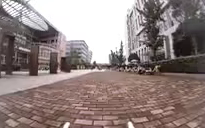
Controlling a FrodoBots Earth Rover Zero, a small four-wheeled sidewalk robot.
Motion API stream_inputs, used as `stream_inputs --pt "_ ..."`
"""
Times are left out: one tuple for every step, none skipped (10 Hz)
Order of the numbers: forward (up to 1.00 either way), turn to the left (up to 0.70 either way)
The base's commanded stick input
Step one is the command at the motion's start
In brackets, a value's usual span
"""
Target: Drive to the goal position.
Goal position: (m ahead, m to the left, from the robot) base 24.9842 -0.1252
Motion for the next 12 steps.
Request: stream_inputs --pt "0.45 0.0" --pt "0.45 0.0" --pt "0.45 0.0" --pt "0.45 0.0" --pt "0.45 0.0" --pt "0.45 0.0" --pt "0.45 0.0" --pt "0.45 0.0" --pt "0.45 0.0" --pt "0.45 0.0" --pt "0.45 0.0" --pt "0.45 0.0"
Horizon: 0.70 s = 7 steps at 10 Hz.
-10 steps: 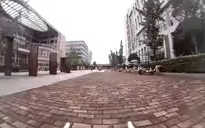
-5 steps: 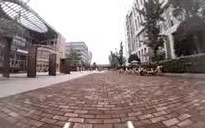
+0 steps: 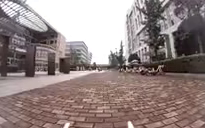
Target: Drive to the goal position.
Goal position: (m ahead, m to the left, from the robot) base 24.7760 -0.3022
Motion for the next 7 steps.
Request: stream_inputs --pt "0.45 0.0" --pt "0.45 0.0" --pt "0.45 0.0" --pt "0.45 0.0" --pt "0.45 0.0" --pt "0.45 0.0" --pt "0.45 0.0"
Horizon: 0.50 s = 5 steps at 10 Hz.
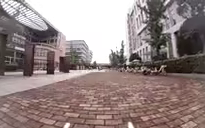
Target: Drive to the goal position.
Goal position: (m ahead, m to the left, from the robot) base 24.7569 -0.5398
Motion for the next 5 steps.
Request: stream_inputs --pt "0.45 0.0" --pt "0.45 0.0" --pt "0.45 0.0" --pt "0.45 0.0" --pt "0.45 0.0"
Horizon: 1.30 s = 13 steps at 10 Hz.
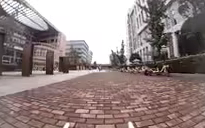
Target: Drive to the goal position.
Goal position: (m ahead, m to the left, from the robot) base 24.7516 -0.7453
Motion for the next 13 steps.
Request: stream_inputs --pt "0.45 0.0" --pt "0.45 0.0" --pt "0.45 0.0" --pt "0.45 0.0" --pt "0.45 0.0" --pt "0.45 0.0" --pt "0.45 0.0" --pt "0.45 0.0" --pt "0.45 0.0" --pt "0.45 0.0" --pt "0.45 0.0" --pt "0.45 0.0" --pt "0.45 0.0"
